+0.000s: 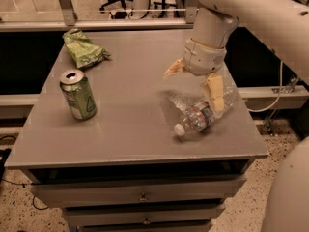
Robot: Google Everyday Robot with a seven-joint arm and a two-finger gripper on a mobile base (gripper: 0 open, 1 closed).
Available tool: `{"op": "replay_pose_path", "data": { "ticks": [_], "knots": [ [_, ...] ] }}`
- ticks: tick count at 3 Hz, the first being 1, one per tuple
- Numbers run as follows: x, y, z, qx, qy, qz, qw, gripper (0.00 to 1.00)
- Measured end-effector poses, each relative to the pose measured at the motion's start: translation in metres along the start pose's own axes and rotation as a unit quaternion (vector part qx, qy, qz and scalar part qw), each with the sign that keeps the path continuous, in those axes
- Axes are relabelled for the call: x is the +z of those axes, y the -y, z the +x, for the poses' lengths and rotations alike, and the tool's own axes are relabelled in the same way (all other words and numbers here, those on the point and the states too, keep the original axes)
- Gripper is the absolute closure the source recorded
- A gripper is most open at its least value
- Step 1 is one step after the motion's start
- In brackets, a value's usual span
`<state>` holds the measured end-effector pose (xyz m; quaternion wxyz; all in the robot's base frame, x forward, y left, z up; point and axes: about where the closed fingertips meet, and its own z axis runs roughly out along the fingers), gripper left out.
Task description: Knock water bottle over
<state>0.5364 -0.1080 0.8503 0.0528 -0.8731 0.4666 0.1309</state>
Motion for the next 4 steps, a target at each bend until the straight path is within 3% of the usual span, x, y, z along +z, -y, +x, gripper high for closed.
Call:
{"op": "replay_pose_path", "data": {
  "ticks": [3, 4],
  "knots": [
    [-0.016, -0.007, 0.013, 0.046, 0.052, 0.042, 0.9967, 0.00],
    [-0.029, -0.010, 0.029, 0.075, 0.086, 0.071, 0.9910, 0.00]
  ]
}}
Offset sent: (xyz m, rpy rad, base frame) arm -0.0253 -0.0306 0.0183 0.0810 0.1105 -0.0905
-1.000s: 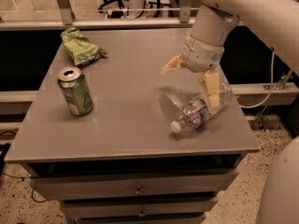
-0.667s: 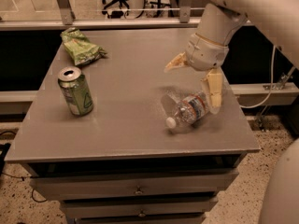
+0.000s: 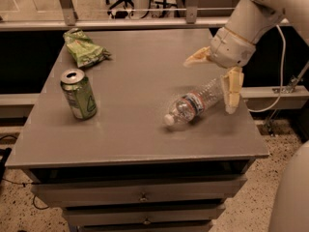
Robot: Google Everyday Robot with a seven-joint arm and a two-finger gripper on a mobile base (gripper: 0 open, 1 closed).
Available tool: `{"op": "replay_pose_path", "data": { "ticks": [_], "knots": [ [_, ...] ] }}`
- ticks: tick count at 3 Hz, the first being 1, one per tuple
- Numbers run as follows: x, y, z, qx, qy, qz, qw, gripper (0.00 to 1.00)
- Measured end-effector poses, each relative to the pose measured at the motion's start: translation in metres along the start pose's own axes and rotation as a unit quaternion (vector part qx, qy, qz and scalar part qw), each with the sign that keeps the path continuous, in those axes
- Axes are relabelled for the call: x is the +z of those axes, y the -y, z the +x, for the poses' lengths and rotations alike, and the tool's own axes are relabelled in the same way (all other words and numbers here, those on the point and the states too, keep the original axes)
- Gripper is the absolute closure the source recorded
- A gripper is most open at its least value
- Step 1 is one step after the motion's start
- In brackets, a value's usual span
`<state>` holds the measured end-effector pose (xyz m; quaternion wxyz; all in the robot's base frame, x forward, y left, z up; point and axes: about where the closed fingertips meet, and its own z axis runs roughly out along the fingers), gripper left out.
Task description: Knock water bottle over
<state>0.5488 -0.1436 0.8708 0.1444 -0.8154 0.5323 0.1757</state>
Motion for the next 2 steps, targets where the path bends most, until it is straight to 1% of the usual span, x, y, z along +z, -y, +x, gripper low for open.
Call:
{"op": "replay_pose_path", "data": {
  "ticks": [1, 2],
  "knots": [
    [-0.024, 0.004, 0.015, 0.035, 0.052, 0.044, 0.9971, 0.00],
    [-0.052, 0.000, 0.019, 0.075, 0.097, 0.089, 0.9884, 0.00]
  ]
}}
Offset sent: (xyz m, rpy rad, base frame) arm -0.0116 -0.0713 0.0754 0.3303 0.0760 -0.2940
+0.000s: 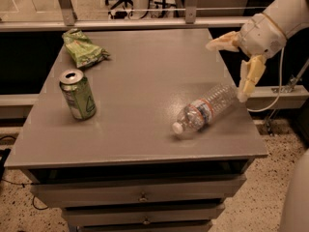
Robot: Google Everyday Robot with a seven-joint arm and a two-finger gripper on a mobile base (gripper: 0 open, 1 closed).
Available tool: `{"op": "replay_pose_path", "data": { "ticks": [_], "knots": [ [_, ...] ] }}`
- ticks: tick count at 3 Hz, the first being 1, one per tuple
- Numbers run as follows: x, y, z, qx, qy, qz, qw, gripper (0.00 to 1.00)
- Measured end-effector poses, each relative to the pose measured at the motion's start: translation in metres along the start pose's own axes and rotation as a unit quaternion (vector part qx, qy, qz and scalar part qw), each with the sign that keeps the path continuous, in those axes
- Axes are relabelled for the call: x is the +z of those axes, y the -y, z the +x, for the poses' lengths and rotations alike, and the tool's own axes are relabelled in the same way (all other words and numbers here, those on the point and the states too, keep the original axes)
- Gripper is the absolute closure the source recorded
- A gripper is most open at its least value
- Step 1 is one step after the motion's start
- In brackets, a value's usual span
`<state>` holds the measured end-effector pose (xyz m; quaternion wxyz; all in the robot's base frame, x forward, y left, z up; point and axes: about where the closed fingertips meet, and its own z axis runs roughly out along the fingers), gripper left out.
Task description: Knock water bottle over
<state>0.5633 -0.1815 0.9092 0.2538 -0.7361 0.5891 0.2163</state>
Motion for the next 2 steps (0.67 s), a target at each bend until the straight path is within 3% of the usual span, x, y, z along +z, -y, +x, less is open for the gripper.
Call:
{"op": "replay_pose_path", "data": {
  "ticks": [1, 2],
  "knots": [
    [-0.0114, 0.0037, -0.0042, 0.015, 0.022, 0.022, 0.9994, 0.00],
    [-0.0087, 0.0130, -0.0041, 0.015, 0.022, 0.036, 0.9990, 0.00]
  ]
}}
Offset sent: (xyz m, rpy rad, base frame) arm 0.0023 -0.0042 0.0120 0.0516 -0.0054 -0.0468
